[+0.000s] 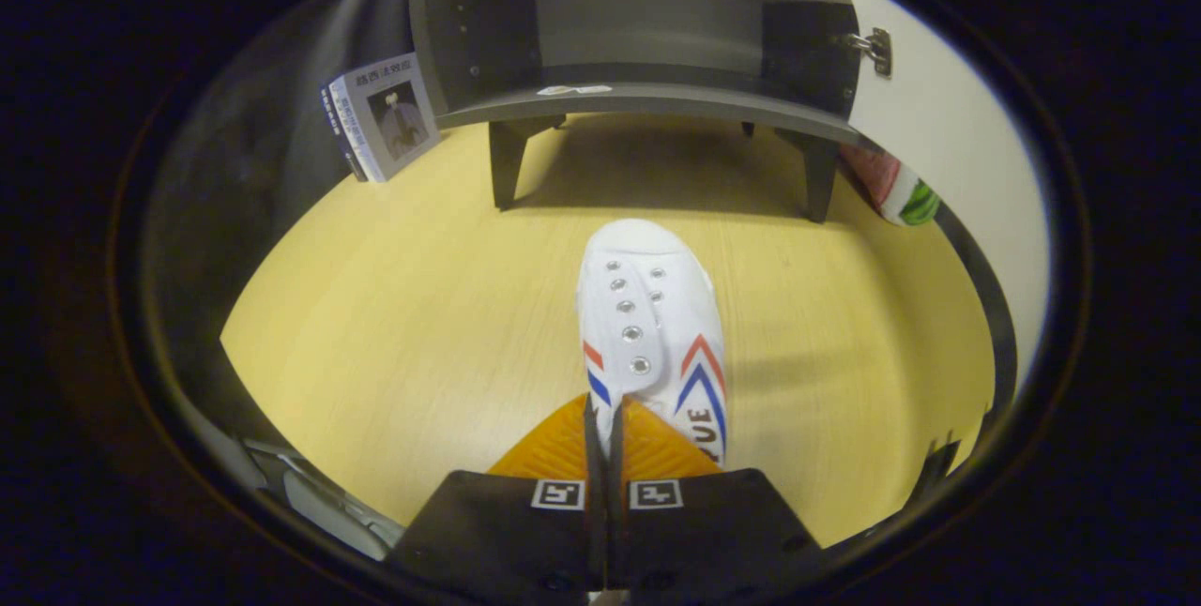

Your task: Open the shoe cabinet door, grab the shoes and put them into the shoe cabinet, then close the shoe cabinet door.

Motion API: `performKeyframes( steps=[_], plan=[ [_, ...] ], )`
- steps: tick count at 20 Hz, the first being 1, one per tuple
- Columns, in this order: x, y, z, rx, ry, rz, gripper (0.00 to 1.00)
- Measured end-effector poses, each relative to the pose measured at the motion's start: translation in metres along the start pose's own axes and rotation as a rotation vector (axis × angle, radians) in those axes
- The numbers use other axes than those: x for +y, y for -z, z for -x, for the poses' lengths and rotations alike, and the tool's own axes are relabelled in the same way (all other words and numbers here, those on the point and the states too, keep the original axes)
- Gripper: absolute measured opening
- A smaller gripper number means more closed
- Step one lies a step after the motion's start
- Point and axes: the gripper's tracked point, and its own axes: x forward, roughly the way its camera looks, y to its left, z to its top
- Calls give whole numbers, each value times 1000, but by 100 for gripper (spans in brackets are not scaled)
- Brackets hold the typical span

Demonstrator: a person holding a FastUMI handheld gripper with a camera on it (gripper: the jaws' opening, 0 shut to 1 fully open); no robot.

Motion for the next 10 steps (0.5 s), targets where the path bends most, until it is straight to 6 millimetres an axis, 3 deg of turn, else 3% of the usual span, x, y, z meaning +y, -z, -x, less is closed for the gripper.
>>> performKeyframes(
  steps=[3,10],
  plan=[
    [2,-6,6,-11,9,-39,3],
    [-3,-52,30,-102,41,-85,2]
  ],
)
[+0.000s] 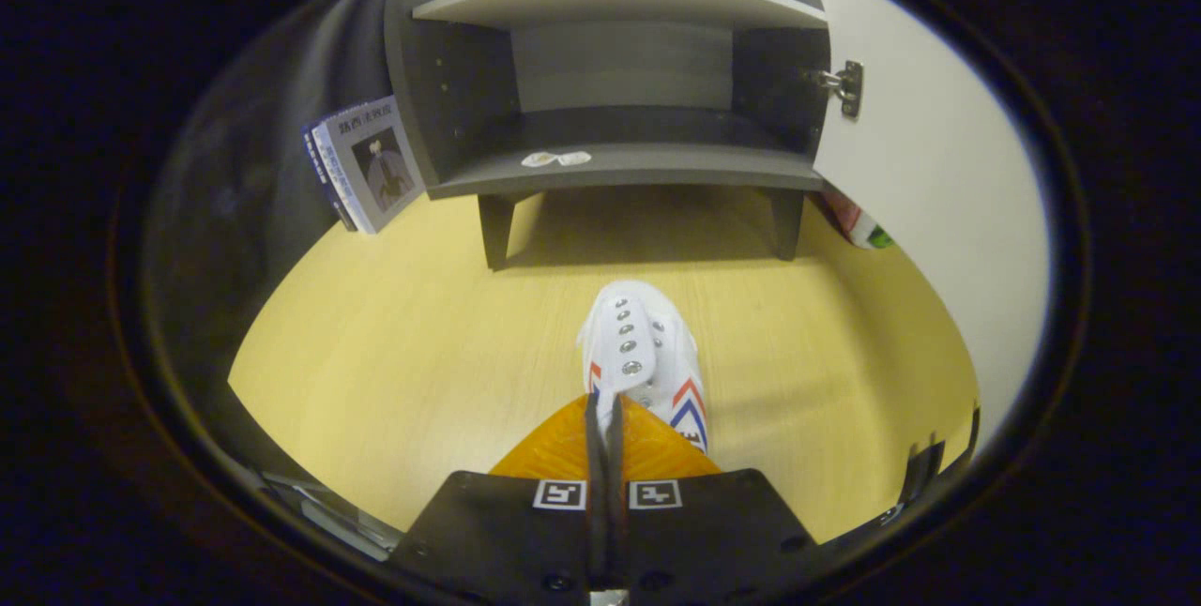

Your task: Open the shoe cabinet door, grab the shoes and put them into the shoe cabinet, then close the shoe cabinet door.

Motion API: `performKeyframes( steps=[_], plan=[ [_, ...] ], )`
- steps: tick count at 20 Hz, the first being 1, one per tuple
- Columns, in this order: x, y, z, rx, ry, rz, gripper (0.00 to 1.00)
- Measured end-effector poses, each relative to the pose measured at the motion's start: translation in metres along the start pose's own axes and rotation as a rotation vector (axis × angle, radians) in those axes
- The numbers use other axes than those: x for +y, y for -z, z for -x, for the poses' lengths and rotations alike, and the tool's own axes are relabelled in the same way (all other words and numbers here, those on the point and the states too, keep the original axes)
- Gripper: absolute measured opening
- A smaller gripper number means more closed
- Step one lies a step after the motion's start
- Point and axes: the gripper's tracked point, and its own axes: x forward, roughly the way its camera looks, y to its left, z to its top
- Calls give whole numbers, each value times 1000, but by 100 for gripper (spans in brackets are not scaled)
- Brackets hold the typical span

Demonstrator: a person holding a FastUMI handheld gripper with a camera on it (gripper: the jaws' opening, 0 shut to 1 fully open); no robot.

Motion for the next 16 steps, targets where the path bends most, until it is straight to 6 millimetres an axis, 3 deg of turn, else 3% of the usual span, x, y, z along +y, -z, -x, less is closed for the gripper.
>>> performKeyframes(
  steps=[11,16],
  plan=[
    [3,-28,27,-57,85,-125,3],
    [9,-5,11,-5,86,-167,3]
  ],
)
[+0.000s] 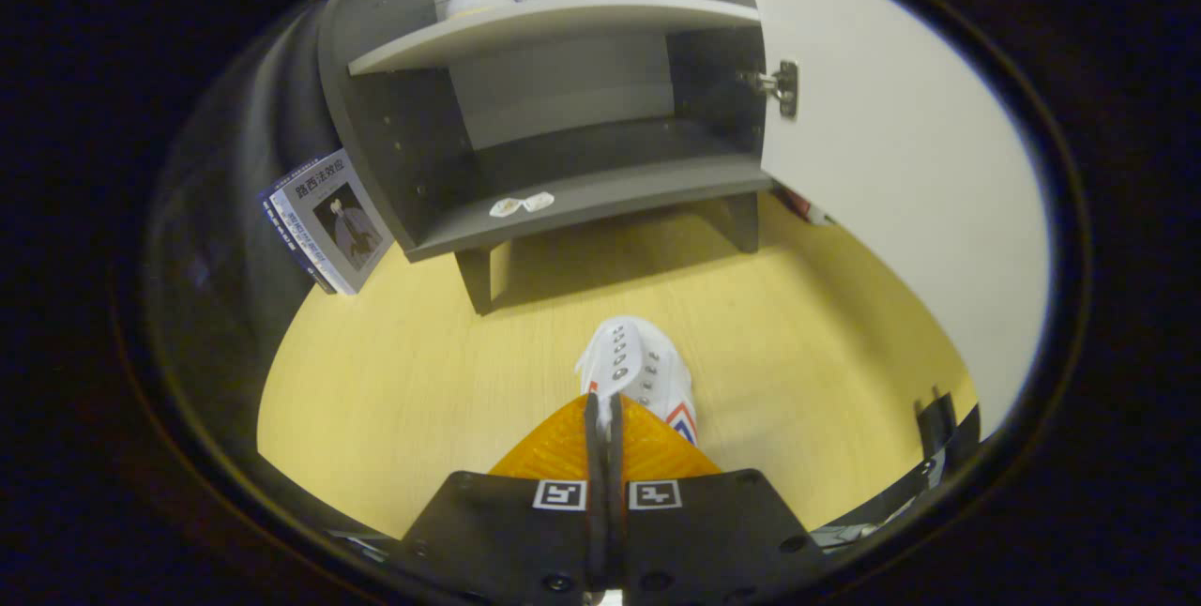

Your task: Open the shoe cabinet door, grab the shoes and put them into the shoe cabinet, then close the shoe cabinet door.

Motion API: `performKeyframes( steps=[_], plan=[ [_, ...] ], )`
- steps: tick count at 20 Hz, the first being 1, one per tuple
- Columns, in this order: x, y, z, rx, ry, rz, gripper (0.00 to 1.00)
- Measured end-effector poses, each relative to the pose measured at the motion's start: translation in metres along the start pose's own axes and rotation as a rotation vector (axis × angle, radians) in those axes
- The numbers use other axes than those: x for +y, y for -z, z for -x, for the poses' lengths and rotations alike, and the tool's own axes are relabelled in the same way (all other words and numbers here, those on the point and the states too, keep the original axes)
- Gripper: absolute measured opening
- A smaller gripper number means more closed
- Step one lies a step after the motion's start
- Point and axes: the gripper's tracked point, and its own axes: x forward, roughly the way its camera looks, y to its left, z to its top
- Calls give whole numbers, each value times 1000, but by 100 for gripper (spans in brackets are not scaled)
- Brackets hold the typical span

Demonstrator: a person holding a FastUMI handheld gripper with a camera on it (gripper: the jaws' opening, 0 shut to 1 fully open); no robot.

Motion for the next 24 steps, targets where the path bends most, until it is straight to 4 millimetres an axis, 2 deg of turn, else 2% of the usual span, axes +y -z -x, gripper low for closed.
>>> performKeyframes(
  steps=[4,12,18,20,24],
  plan=[
    [3,-5,0,-22,7,4,3],
    [15,38,-32,84,-9,8,3],
    [21,35,-39,27,-6,-7,4],
    [21,33,-45,10,3,-33,10],
    [21,31,-58,-5,23,-70,14]
  ],
)
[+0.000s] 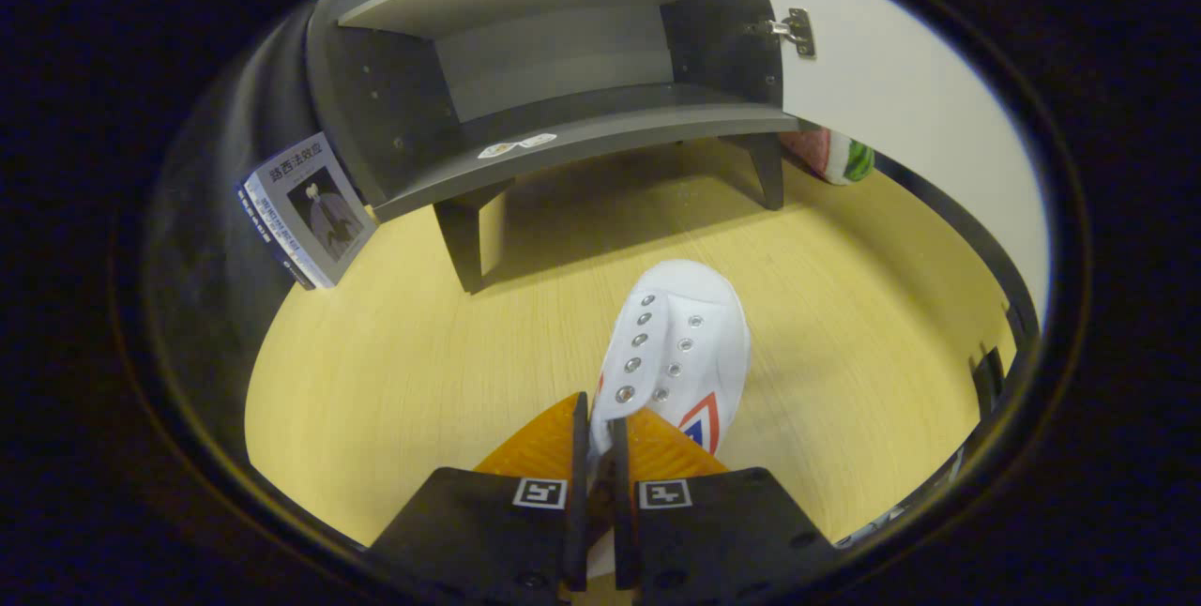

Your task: Open the shoe cabinet door, grab the shoes and put them into the shoe cabinet, then close the shoe cabinet door.

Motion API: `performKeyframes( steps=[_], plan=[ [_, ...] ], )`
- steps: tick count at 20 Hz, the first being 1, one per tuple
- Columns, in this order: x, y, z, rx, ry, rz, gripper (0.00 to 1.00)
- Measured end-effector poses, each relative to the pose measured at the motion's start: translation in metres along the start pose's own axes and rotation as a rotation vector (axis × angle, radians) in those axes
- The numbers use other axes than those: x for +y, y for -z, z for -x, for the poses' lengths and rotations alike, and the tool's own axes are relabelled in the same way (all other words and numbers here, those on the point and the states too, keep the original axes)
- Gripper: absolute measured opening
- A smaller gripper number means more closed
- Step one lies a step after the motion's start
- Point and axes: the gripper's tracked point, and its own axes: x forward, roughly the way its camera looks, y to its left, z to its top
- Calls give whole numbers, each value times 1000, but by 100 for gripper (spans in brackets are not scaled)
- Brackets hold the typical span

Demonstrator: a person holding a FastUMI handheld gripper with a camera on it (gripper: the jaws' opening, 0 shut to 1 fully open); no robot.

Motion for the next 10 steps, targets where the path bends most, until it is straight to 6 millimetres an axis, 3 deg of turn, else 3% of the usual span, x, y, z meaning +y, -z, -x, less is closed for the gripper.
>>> performKeyframes(
  steps=[3,4,5,6,10],
  plan=[
    [1,1,-5,6,10,2,14],
    [1,-4,2,5,18,8,14],
    [0,0,-2,4,26,22,5],
    [-1,0,-1,5,39,36,5],
    [-10,-17,14,-43,75,5,3]
  ],
)
